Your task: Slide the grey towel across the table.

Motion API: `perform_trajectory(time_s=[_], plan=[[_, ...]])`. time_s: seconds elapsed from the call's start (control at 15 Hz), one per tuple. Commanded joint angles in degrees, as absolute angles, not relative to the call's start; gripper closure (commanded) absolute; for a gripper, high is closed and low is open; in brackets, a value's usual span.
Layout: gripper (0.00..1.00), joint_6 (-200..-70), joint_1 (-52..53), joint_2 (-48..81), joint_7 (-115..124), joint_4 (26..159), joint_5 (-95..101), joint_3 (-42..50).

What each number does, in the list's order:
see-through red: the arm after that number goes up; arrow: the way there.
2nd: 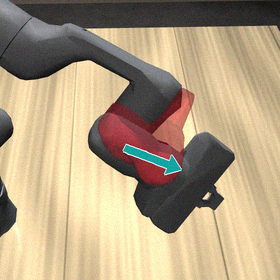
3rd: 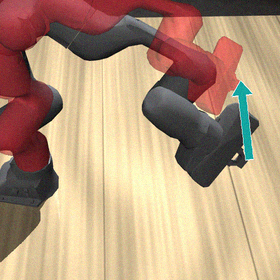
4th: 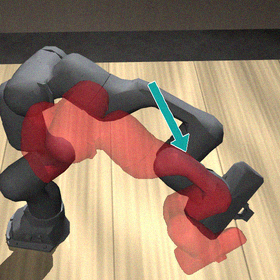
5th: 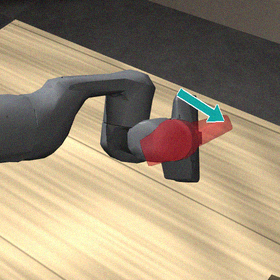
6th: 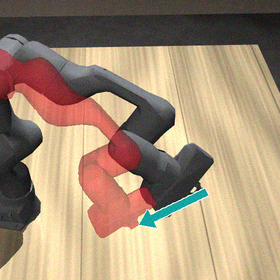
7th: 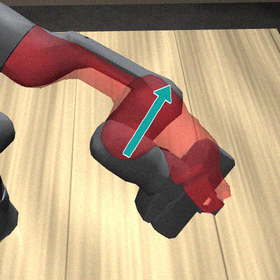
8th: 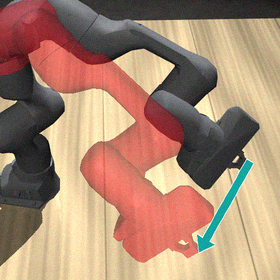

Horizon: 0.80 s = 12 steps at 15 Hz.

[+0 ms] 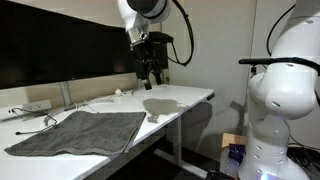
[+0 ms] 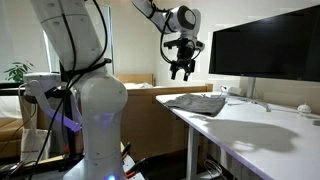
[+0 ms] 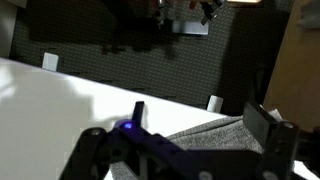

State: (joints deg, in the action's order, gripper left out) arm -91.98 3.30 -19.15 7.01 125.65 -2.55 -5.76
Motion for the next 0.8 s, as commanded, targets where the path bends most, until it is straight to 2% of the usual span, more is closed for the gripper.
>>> perform_trajectory(time_s=[0.0, 0.4, 0.73], plan=[[0.00, -90.6, 3.9, -18.2, 7.1, 124.6, -2.7, -6.2], [0.00, -90.7, 5.1, -12.9, 8.2, 118.7, -0.4, -9.1], [0.00, -89.9, 7.3, -4.5, 6.3, 108.5, 3.7, -11.1]])
